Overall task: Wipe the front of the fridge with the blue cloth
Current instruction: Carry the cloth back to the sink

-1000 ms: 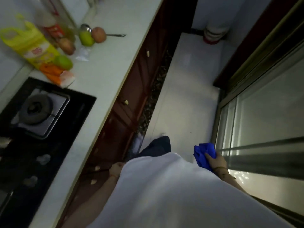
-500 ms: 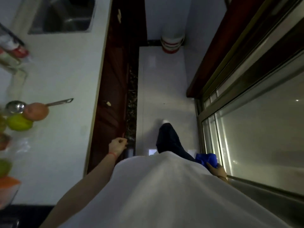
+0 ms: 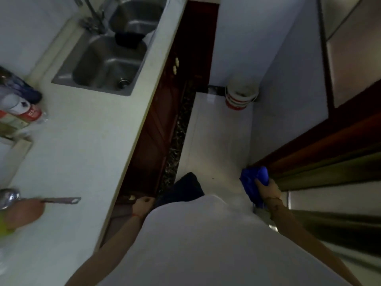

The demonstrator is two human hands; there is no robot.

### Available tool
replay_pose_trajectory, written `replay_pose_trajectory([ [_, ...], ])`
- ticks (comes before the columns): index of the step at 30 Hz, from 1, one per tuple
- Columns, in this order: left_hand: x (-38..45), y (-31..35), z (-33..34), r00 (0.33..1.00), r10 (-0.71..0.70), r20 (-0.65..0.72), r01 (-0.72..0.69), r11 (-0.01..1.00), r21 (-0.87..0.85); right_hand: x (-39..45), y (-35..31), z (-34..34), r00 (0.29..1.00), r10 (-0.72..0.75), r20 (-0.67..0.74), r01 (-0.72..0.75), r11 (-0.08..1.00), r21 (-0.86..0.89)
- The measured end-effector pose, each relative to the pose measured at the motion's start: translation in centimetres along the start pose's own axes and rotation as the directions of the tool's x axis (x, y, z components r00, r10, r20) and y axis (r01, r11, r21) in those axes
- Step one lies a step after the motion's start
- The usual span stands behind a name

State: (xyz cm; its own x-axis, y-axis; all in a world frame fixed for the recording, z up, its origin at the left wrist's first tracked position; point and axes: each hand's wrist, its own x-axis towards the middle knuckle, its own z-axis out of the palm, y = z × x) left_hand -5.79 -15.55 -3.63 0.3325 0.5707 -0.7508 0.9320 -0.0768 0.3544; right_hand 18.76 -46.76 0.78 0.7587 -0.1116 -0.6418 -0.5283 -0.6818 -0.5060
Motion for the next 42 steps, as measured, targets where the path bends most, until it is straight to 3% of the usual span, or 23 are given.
replay_pose_trajectory([
  [7,8.6,7.3,-3.5,0.99,-0.14,-0.005,0.139,0.983,-0.122,9.6,-11.9,3.5,0.994,-0.022,0.106,0.04,0.983,-0.178],
  [13,13.5,18.7,-9.2,0.992,0.077,-0.099,-0.093,0.981,-0.17,15.7,-21.8,4.7,0.974,-0.119,0.19,0.157,0.967,-0.2],
  [16,15.4,23.1,-11.1,0.986,0.104,-0.129,-0.127,0.973,-0.191,18.1,-24.8,5.1,0.97,-0.126,0.209,0.183,0.942,-0.281],
  [20,16.5,25.9,-11.6,0.977,-0.014,-0.211,-0.052,0.95,-0.307,21.2,-28.6,5.9,0.948,-0.129,0.291,0.245,0.878,-0.41],
  [24,16.7,26.5,-11.7,0.947,-0.13,-0.294,0.012,0.929,-0.37,24.1,-35.4,7.6,0.884,-0.227,0.409,0.415,0.784,-0.462],
  [28,16.0,26.8,-12.0,0.868,-0.246,-0.431,0.016,0.882,-0.47,24.2,-43.8,10.3,0.703,-0.393,0.594,0.679,0.619,-0.394],
  [33,13.6,25.4,-12.6,0.696,-0.419,-0.583,-0.031,0.794,-0.608,20.8,-52.4,17.0,0.333,-0.546,0.768,0.939,0.262,-0.221],
  [38,11.2,21.2,-13.5,0.517,-0.5,-0.695,0.059,0.831,-0.553,12.7,-56.3,26.1,-0.051,-0.472,0.88,0.996,-0.087,0.011],
  [40,10.7,19.5,-14.1,0.476,-0.509,-0.717,0.113,0.844,-0.525,9.3,-56.4,29.9,-0.201,-0.419,0.886,0.97,-0.213,0.119],
  [42,10.4,17.7,-14.7,0.457,-0.521,-0.721,0.173,0.847,-0.503,6.0,-55.9,33.7,-0.304,-0.349,0.886,0.932,-0.302,0.201],
])
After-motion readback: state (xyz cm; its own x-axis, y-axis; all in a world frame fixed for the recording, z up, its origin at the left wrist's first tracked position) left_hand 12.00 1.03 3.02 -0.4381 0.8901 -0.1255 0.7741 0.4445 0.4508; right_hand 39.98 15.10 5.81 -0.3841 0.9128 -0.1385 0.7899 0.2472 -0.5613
